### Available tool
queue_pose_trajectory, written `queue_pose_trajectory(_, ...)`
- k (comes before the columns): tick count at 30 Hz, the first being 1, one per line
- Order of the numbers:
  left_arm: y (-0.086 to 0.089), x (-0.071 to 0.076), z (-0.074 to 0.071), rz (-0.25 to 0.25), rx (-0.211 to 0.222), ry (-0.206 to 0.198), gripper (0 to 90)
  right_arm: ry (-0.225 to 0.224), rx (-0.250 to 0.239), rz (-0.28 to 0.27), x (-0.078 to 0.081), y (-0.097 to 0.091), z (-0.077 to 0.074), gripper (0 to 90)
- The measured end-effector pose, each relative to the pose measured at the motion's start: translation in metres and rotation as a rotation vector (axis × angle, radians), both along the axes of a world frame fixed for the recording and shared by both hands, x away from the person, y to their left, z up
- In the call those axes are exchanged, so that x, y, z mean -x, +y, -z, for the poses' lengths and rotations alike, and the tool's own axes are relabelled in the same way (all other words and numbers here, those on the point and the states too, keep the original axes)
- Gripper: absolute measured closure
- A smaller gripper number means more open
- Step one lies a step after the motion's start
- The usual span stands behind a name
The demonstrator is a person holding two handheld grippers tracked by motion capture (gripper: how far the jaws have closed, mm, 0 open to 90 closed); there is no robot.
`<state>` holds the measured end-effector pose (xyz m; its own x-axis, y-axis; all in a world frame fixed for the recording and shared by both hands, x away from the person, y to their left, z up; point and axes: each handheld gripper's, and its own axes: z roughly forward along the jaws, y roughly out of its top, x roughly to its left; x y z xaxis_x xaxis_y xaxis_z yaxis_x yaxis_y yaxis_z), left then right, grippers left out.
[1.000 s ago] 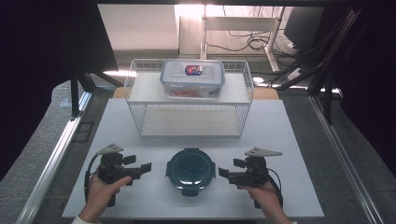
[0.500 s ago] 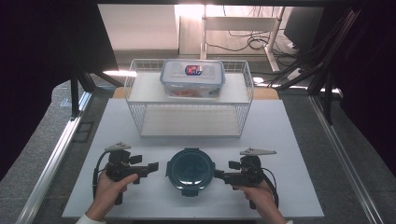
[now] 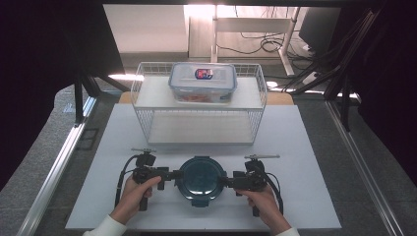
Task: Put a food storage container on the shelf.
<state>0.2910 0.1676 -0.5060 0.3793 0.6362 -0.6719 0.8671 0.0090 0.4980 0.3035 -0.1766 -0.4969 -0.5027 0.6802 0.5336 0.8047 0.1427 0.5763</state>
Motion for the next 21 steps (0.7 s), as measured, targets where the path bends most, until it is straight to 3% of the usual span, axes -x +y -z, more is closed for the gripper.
queue_pose_trajectory(4,-0.004,-0.001,0.005,0.015,-0.027,0.006,10.8,0.028,-0.023,-0.006,-0.002,0.006,0.003,14.2)
queue_pose_trajectory(9,-0.008,-0.001,0.013,0.041,0.017,0.048,13.0,0.048,-0.011,-0.028,-0.003,0.017,0.008,13.9)
queue_pose_trajectory(11,-0.010,0.000,0.016,0.057,0.018,0.058,16.1,0.081,-0.038,-0.034,-0.003,0.019,0.011,15.0)
queue_pose_trajectory(15,-0.013,0.001,0.019,0.098,0.071,0.076,20.8,0.109,-0.066,-0.048,0.000,0.023,0.012,17.1)
queue_pose_trajectory(18,-0.016,0.002,0.018,0.099,0.065,0.079,25.7,0.119,-0.060,-0.023,0.002,0.025,0.012,20.1)
queue_pose_trajectory(21,-0.015,0.002,0.017,0.080,0.080,0.111,27.9,0.163,-0.106,0.009,-0.001,0.018,0.013,26.6)
